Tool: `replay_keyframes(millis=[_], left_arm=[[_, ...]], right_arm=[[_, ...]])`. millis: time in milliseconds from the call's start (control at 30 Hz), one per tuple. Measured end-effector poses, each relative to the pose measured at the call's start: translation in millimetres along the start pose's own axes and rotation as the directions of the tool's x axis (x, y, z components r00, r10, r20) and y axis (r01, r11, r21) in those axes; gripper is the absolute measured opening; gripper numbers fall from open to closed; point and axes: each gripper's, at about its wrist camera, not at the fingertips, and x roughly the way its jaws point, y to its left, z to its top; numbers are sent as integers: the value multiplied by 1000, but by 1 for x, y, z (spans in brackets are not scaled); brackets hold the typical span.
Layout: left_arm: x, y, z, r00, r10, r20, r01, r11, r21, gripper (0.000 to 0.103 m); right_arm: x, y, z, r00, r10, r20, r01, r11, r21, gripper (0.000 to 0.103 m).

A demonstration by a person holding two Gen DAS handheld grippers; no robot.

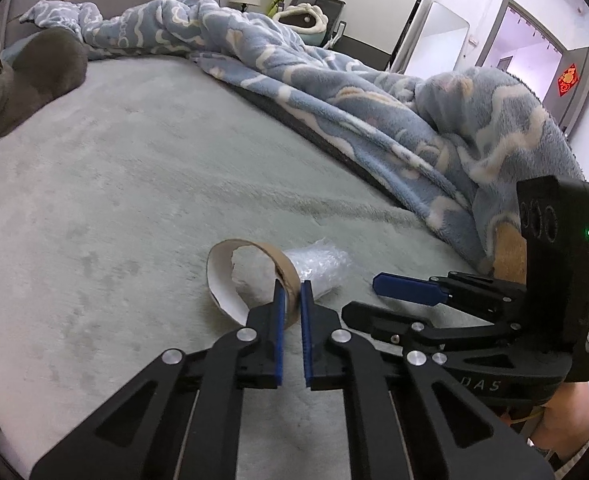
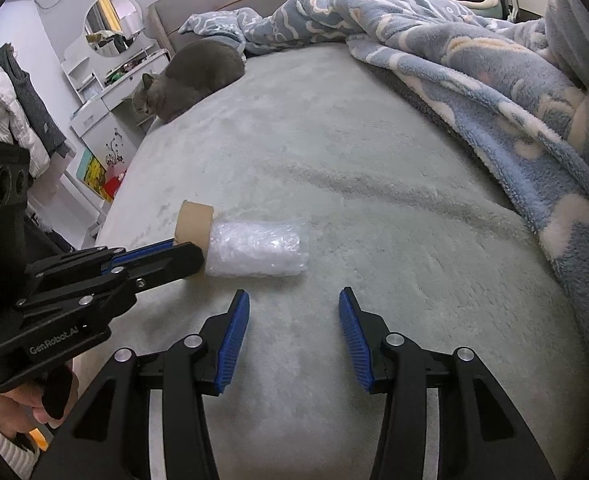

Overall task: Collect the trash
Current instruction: 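Grasp the cardboard tube with the left tool while the right tool grasps the bubble wrap, then lift and carry the cardboard tube and bubble wrap over the green bin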

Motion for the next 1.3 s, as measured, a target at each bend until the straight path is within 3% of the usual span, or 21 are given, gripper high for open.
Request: replay_keyframes(millis=[200, 433, 600, 867, 933, 967, 1000, 1300], left_arm=[[-11, 16, 2, 999, -46, -6, 46, 997, -54, 5], [-22, 31, -6, 1000, 1, -9, -1, 999, -38, 5], [-37, 43, -8, 1000, 28, 2, -28, 999, -47, 5], [-52, 56, -16, 998, 52, -20, -53, 998, -27, 5], [-54, 56, -20, 997, 66, -40, -66, 998, -8, 5], [-56, 56, -21, 996, 74, -54, -74, 997, 7, 5], [-57, 56, -23, 995, 79, -67, -78, 997, 16, 5], [-83, 65, -43, 987, 102, -128, -99, 995, 30, 5]], right_arm=[[5, 16, 2, 1000, -13, 11, 13, 999, -45, 73], [16, 27, 6, 1000, -12, 1, 12, 999, -45, 73], [21, 40, 7, 1000, 5, 13, -4, 998, -62, 81], [36, 47, 14, 997, -70, 18, 71, 996, -60, 83], [41, 48, 16, 998, -70, 5, 71, 995, -64, 78], [42, 48, 16, 997, -72, 1, 72, 995, -67, 67], [42, 49, 17, 997, -77, 0, 77, 995, -69, 64], [27, 67, 21, 997, -79, -1, 79, 994, -82, 61]])
